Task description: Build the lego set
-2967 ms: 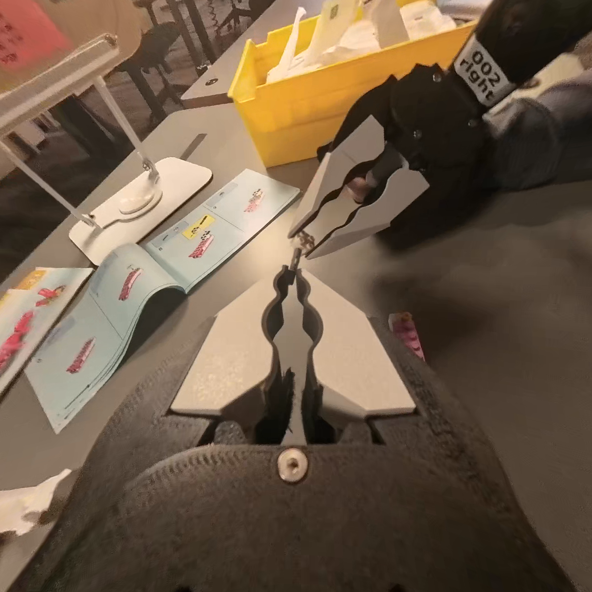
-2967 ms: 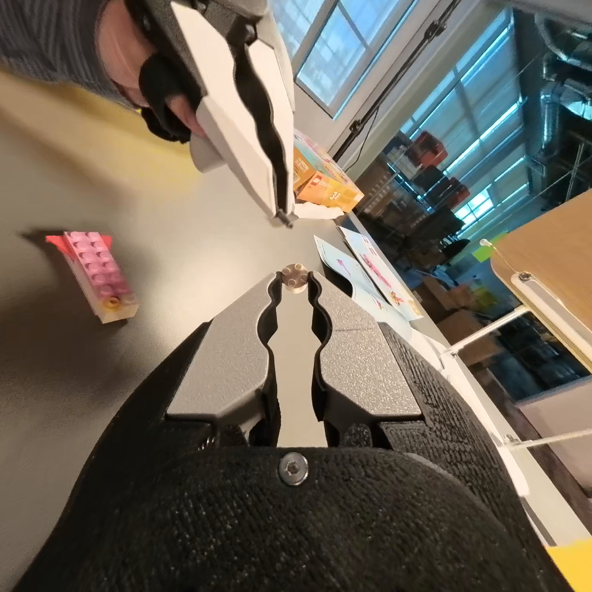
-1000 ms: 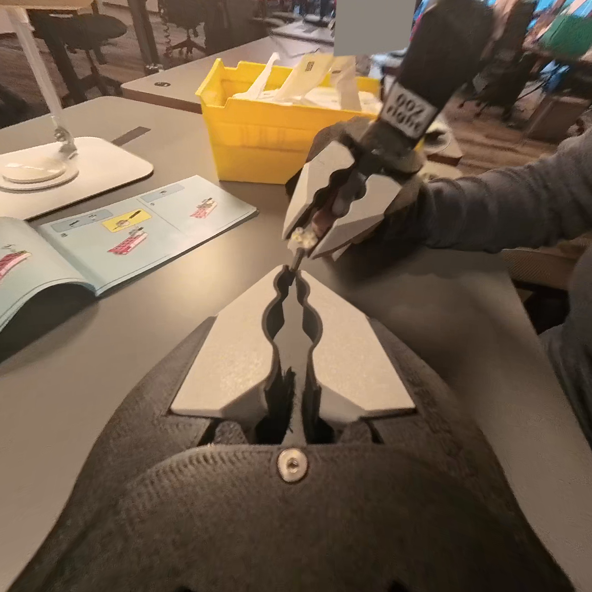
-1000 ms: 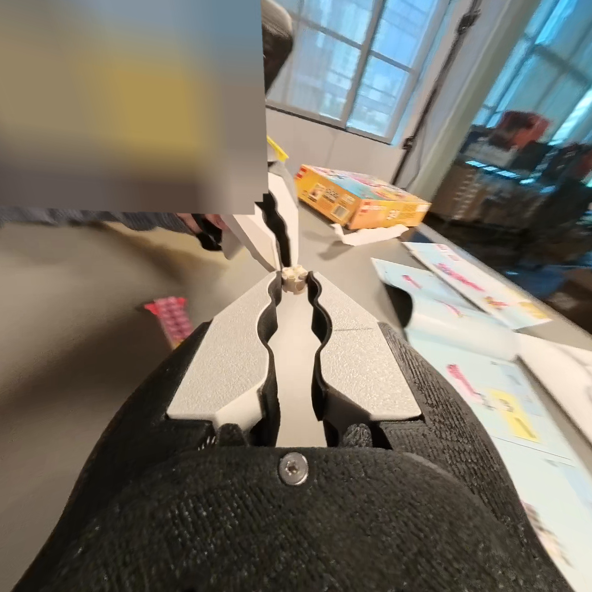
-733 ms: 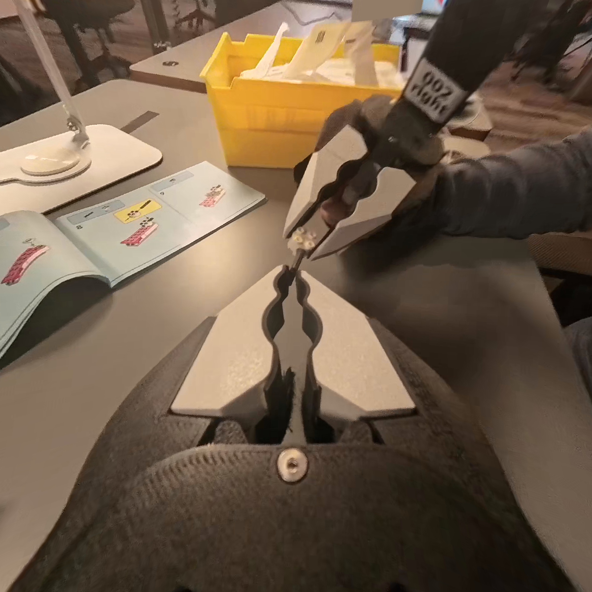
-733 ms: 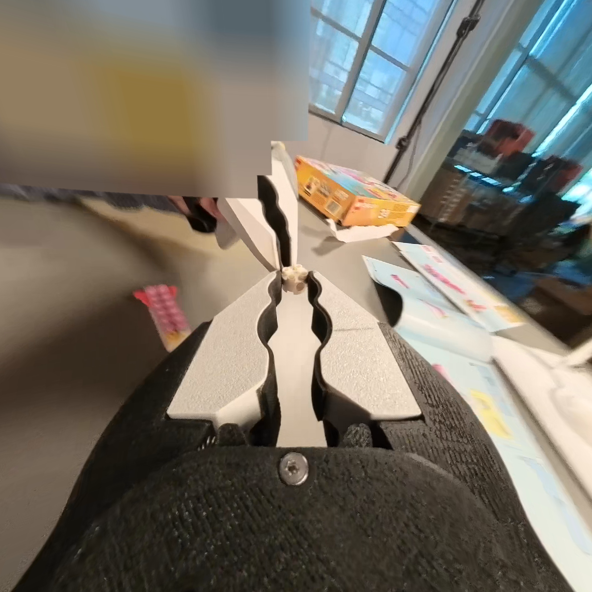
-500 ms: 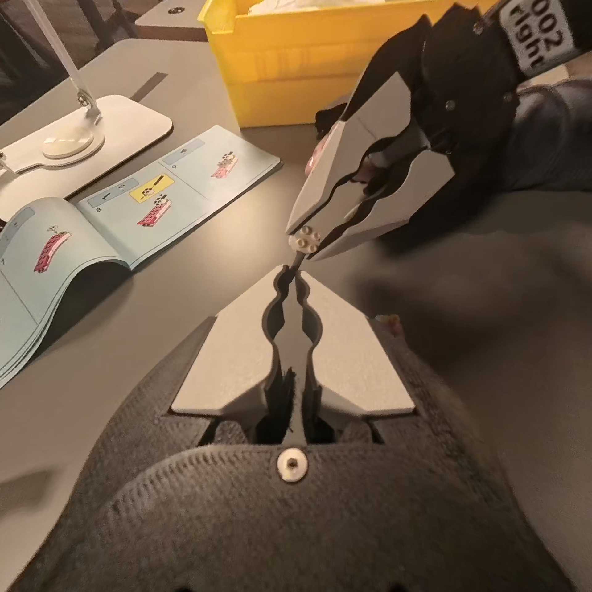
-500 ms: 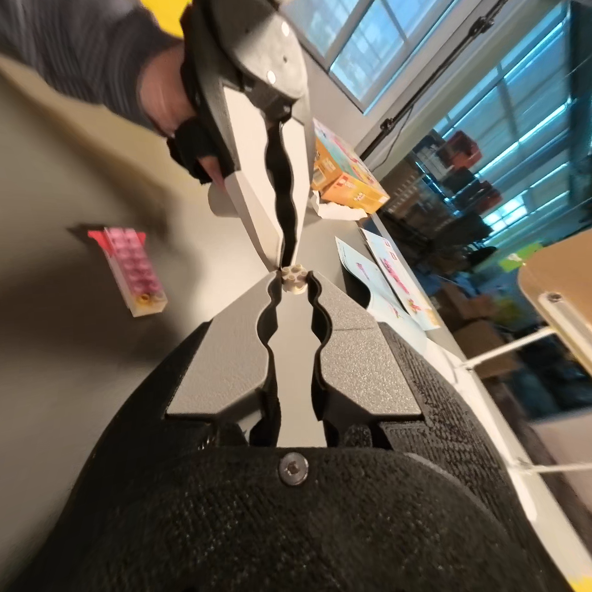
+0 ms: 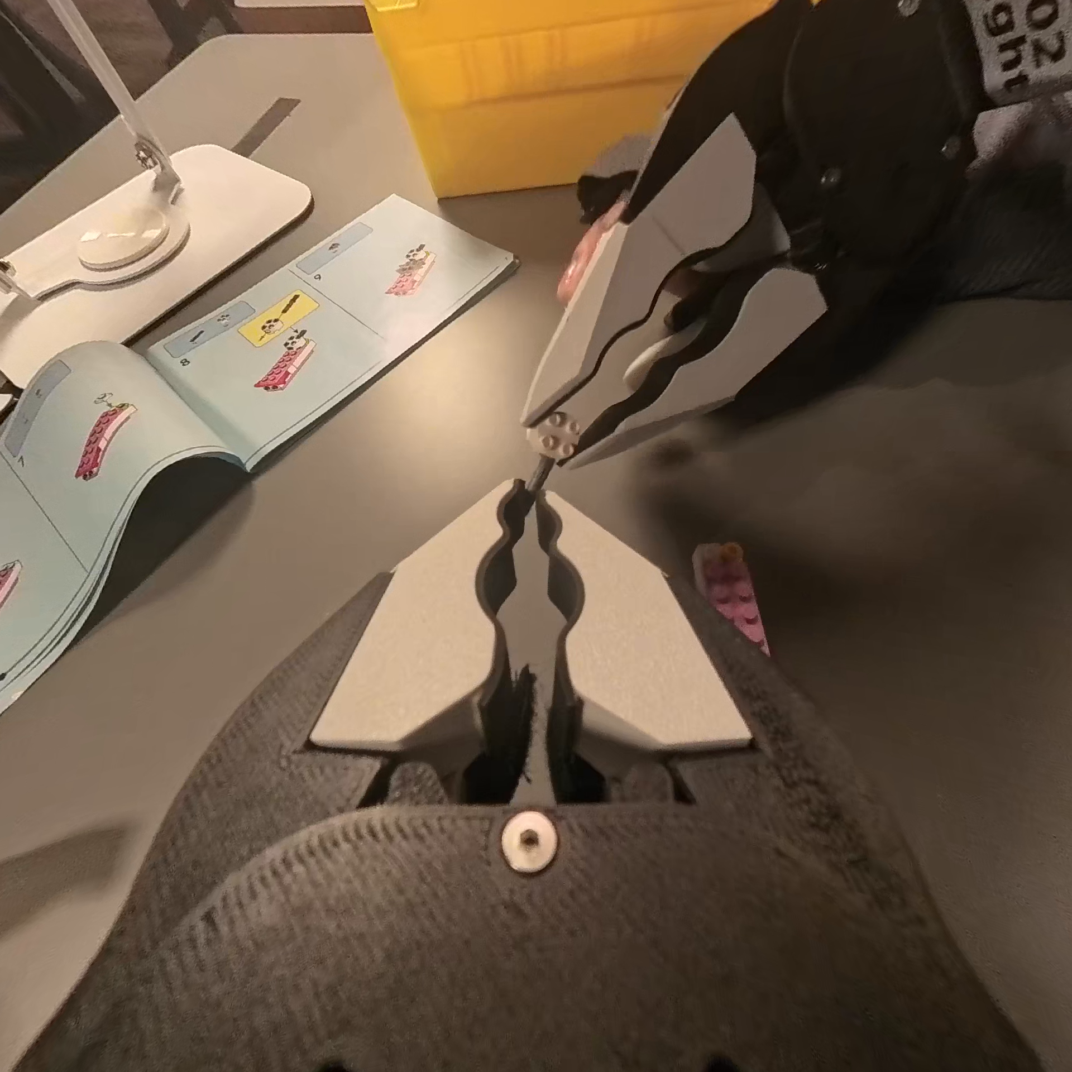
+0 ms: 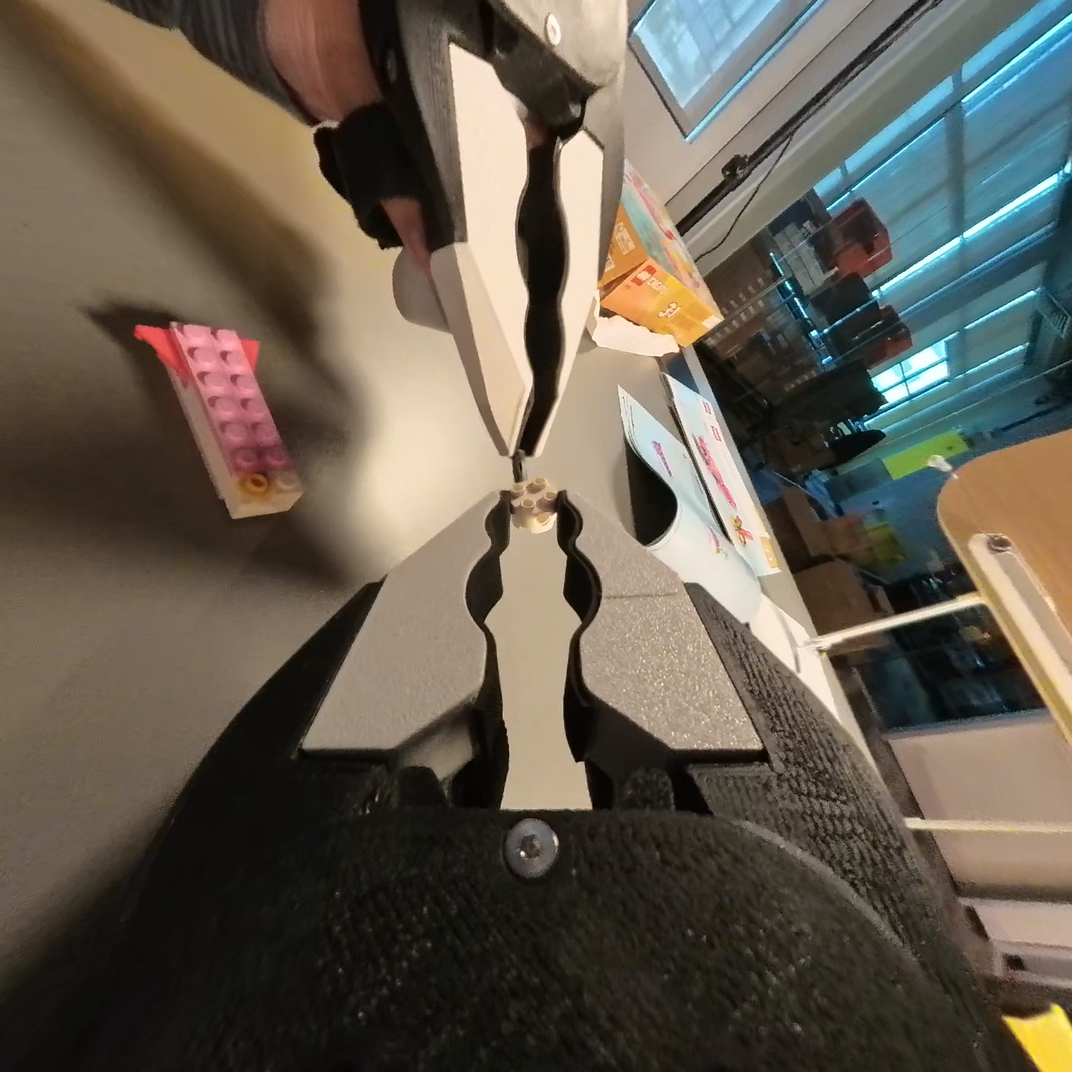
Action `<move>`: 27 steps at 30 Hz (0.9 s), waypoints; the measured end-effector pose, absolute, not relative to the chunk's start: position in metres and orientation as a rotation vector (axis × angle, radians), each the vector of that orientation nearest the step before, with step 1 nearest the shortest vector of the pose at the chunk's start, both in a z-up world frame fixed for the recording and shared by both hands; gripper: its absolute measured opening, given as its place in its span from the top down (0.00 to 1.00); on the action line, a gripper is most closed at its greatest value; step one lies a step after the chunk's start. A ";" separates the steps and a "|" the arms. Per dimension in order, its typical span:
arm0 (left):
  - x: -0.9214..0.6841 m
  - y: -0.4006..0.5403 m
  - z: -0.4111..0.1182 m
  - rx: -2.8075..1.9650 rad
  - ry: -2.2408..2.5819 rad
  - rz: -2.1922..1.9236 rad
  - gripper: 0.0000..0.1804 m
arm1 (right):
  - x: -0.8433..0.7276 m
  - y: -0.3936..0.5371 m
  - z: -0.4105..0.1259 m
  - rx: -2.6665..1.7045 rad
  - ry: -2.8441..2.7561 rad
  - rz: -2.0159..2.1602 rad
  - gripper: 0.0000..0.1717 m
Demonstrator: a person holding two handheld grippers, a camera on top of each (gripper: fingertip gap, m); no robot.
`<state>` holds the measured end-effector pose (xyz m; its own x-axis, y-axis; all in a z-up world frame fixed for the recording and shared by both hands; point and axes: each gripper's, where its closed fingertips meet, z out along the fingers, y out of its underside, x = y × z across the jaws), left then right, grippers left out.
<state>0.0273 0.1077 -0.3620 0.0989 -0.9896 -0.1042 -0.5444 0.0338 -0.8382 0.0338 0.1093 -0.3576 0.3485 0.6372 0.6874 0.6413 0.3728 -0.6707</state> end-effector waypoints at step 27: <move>-0.014 0.155 -0.377 -1.900 1.230 -0.951 0.79 | 0.060 0.110 -0.404 -1.851 -1.257 0.370 0.92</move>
